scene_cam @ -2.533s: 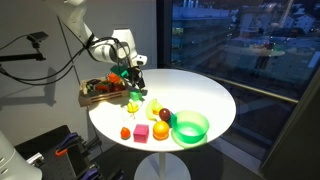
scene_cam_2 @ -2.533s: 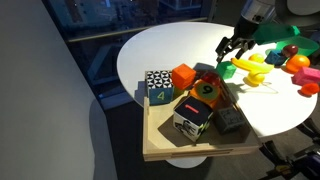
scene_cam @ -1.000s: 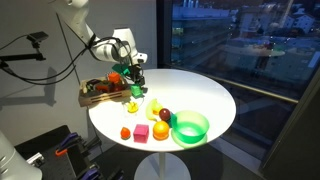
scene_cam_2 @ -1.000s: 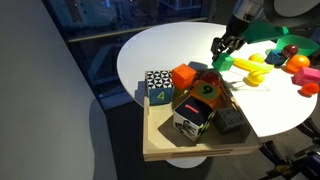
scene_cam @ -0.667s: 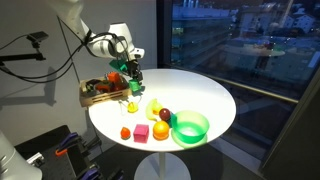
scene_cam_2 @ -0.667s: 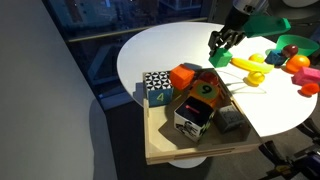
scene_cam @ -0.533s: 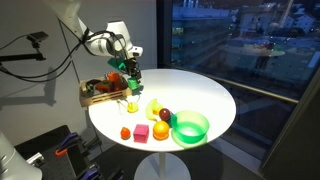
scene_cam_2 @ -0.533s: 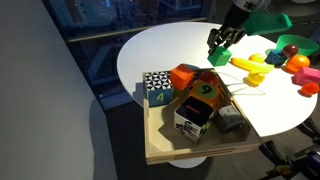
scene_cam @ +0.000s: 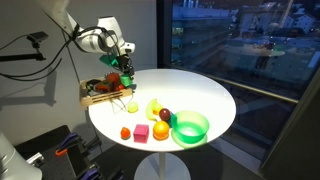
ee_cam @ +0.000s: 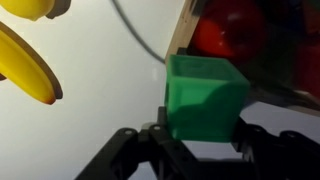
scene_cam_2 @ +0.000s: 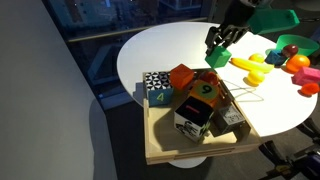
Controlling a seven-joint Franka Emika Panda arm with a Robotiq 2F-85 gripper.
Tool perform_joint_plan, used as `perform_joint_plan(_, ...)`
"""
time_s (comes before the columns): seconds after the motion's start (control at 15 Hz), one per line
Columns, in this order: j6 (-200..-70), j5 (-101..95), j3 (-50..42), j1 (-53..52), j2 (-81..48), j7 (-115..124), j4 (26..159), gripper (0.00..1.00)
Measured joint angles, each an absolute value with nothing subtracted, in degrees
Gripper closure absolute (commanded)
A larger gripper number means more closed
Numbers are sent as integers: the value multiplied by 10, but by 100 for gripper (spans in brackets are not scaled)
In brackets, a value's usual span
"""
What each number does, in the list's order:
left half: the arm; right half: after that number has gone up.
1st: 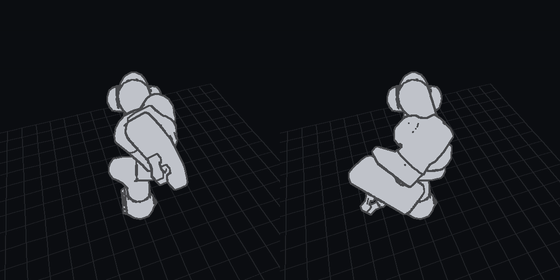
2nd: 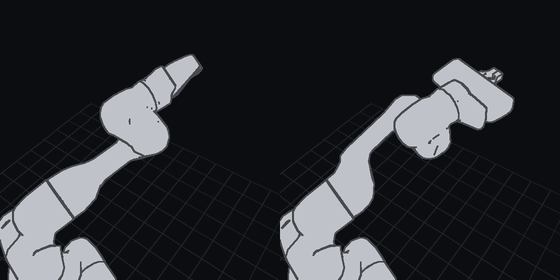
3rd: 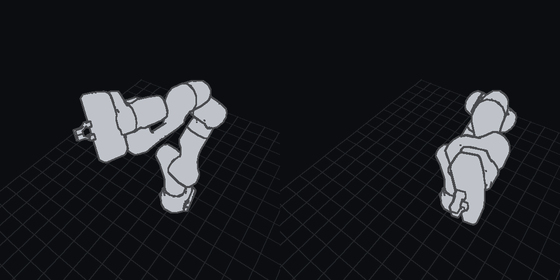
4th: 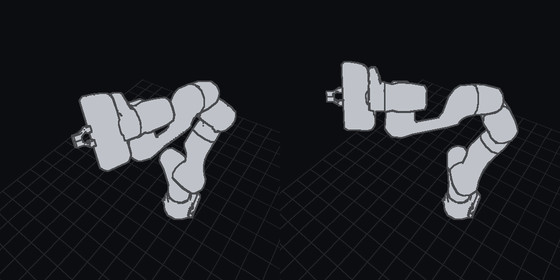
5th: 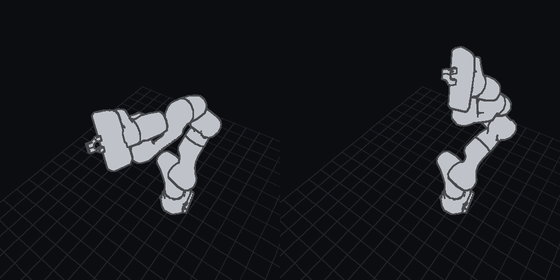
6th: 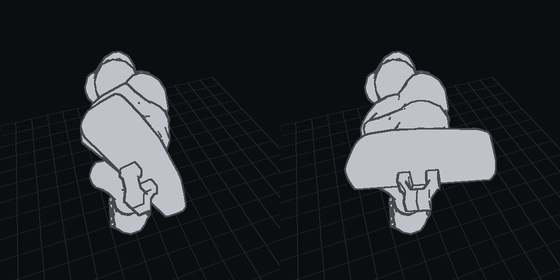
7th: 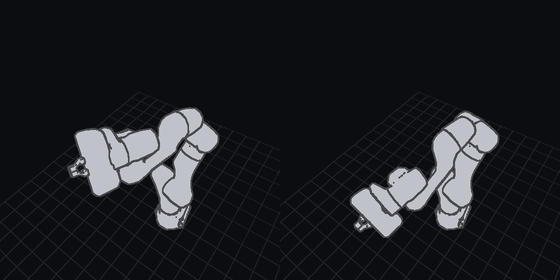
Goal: Pick up the lime green block and put it on top of both the soft block with the number six on it and the red round toy
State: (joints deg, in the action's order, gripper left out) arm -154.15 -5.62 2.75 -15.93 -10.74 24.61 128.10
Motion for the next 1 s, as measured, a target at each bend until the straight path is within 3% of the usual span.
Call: perform_joint_plan(1.0,-1518,-37,89,-158,-74,219,1318,67)
